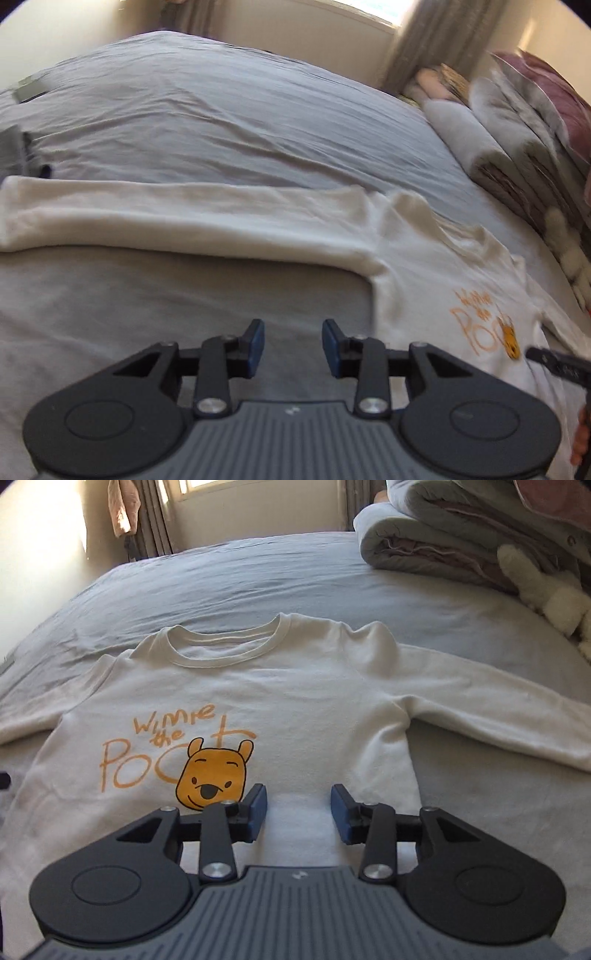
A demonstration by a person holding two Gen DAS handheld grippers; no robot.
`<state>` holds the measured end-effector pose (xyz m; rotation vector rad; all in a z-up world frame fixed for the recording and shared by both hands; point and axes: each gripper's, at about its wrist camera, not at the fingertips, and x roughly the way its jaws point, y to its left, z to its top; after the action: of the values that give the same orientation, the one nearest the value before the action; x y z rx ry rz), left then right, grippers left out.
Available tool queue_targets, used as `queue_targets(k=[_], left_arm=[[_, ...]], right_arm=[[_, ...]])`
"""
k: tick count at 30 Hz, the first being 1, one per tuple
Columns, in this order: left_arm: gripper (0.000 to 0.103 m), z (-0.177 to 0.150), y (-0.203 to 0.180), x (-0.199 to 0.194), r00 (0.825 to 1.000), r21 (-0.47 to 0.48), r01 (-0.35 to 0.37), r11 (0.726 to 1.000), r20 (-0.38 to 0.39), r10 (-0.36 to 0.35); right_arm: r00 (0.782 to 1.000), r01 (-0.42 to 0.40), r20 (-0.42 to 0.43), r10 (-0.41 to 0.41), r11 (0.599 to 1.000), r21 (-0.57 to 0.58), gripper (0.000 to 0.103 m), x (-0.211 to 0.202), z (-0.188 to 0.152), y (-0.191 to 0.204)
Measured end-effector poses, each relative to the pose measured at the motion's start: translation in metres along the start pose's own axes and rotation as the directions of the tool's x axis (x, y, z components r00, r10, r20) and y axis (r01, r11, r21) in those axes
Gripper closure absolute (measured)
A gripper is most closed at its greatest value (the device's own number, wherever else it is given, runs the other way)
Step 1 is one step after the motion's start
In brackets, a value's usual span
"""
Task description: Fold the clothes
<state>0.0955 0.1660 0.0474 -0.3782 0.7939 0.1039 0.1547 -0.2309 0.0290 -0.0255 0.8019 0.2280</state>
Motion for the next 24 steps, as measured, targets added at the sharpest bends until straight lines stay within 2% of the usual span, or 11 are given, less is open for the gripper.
queue_targets(k=[3, 5, 7, 11, 16, 18, 19, 20, 21, 22, 24], left_arm=[[0.061, 0.024, 0.06, -0.016, 0.991, -0.146, -0.095, 0.985, 0.079, 0.108], [0.056, 0.035, 0.097, -0.024, 0.978, -0.231, -0.153, 0.961, 0.104, 0.18], [0.053, 0.043, 0.133, -0.029, 0.963, -0.323, -0.196, 0.926, 0.113, 0.243], [0.05, 0.044, 0.185, -0.034, 0.949, -0.497, -0.198, 0.845, 0.121, 0.293], [0.048, 0.042, 0.203, -0.016, 0.954, -0.492, -0.181, 0.852, 0.123, 0.274], [0.05, 0.04, 0.2, -0.009, 0.948, -0.476, -0.179, 0.861, 0.15, 0.28], [0.055, 0.04, 0.198, -0.006, 0.945, -0.454, -0.187, 0.871, 0.159, 0.285], [0.072, 0.04, 0.195, -0.003, 0.943, -0.432, -0.194, 0.881, 0.166, 0.289], [0.08, 0.041, 0.192, -0.001, 0.942, -0.409, -0.203, 0.89, 0.167, 0.291], [0.095, 0.041, 0.19, 0.001, 0.943, -0.397, -0.197, 0.896, 0.171, 0.284], [0.098, 0.042, 0.189, -0.002, 0.951, -0.414, -0.142, 0.899, 0.195, 0.24]], right_arm=[[0.995, -0.067, 0.071, 0.069, 0.997, -0.026, 0.06, -0.026, 0.005, 0.01], [0.989, -0.109, 0.093, 0.111, 0.994, -0.033, 0.058, -0.041, 0.004, 0.017], [0.987, -0.131, 0.094, 0.134, 0.99, -0.044, 0.057, -0.047, 0.002, 0.024], [0.985, -0.137, 0.094, 0.143, 0.988, -0.07, 0.056, -0.048, 0.0, 0.03], [0.984, -0.144, 0.094, 0.153, 0.984, -0.102, 0.056, -0.05, -0.003, 0.039], [0.983, -0.146, 0.094, 0.158, 0.983, -0.114, 0.056, -0.051, -0.004, 0.042], [0.983, -0.148, 0.094, 0.16, 0.982, -0.121, 0.056, -0.052, -0.005, 0.044], [0.982, -0.149, 0.094, 0.162, 0.981, -0.127, 0.056, -0.052, -0.006, 0.045], [0.982, -0.151, 0.094, 0.164, 0.98, -0.134, 0.056, -0.052, -0.006, 0.047], [0.982, -0.152, 0.094, 0.166, 0.978, -0.14, 0.056, -0.053, -0.007, 0.049], [0.981, -0.153, 0.095, 0.169, 0.977, -0.15, 0.056, -0.054, -0.008, 0.051]])
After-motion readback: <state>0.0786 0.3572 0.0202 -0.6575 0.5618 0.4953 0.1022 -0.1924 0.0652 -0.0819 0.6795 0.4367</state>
